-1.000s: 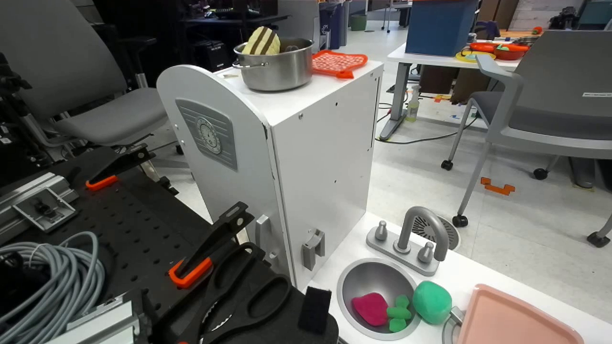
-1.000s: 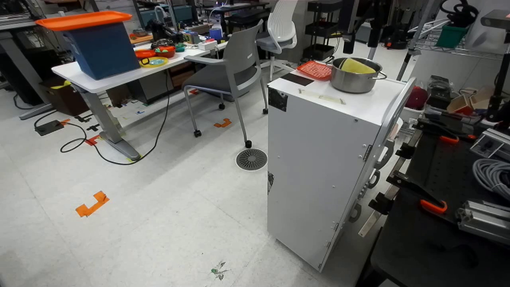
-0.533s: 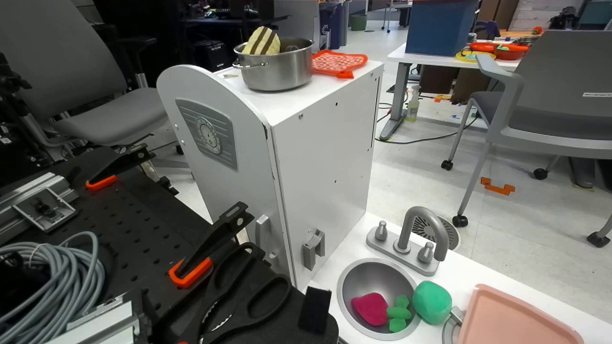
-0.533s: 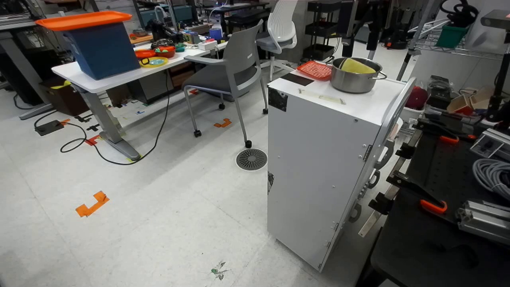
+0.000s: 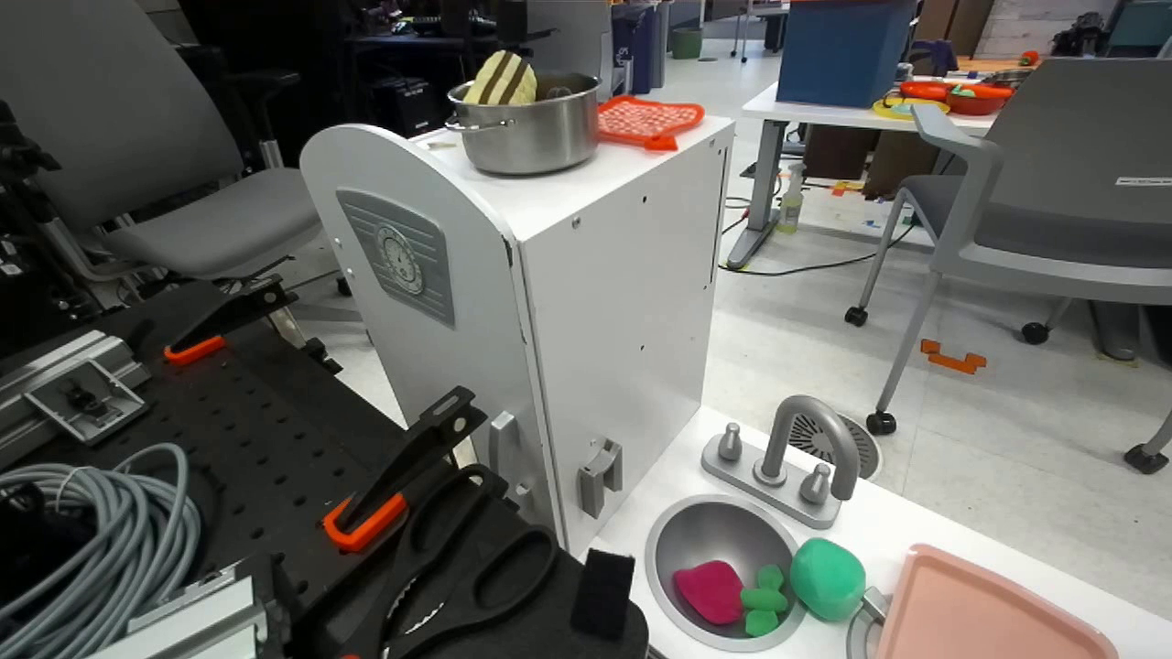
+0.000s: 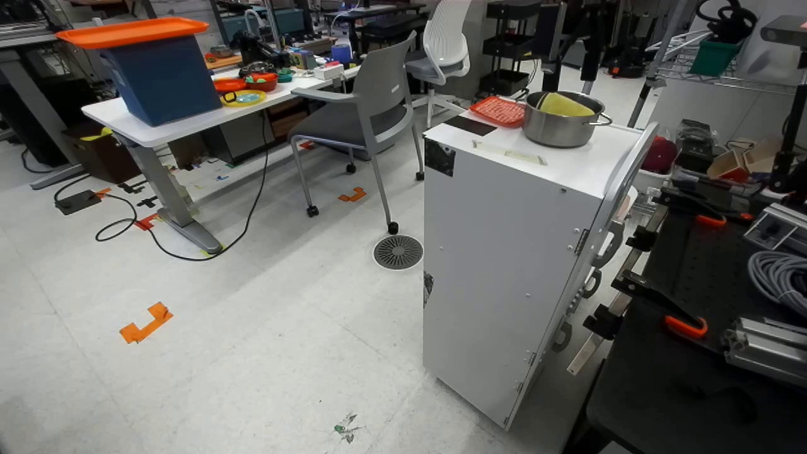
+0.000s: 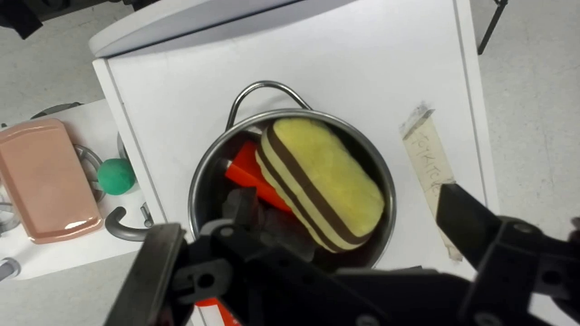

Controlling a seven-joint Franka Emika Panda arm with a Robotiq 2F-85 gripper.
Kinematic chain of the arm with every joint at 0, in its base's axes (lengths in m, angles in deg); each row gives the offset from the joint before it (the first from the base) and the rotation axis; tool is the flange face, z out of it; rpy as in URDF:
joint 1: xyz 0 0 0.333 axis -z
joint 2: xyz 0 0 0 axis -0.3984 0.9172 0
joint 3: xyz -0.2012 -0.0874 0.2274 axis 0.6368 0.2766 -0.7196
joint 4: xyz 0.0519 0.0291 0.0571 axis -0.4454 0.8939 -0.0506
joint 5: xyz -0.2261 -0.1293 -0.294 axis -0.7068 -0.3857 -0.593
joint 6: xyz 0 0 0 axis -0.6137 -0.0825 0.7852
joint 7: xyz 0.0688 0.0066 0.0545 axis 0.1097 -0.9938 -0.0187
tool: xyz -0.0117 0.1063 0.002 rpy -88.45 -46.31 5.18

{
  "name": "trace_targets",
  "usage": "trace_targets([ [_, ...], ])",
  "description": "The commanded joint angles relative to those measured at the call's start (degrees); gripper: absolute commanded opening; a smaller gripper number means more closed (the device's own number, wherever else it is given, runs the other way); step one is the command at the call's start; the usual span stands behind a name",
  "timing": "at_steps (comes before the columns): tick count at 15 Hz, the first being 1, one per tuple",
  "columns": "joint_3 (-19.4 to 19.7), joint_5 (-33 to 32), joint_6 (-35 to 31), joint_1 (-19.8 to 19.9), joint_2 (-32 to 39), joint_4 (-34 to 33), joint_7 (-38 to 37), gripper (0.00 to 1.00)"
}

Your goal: Remove the yellow sponge from the pot

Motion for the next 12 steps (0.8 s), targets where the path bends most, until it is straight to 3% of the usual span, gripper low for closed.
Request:
trace_targets([
  [1, 0.53, -0.69, 0.68, 0.16, 1.07, -1.07, -0.41, 1.00],
  [12, 1.74, -0.15, 1.41, 0.85, 5.17, -2.88, -0.85, 1.00],
])
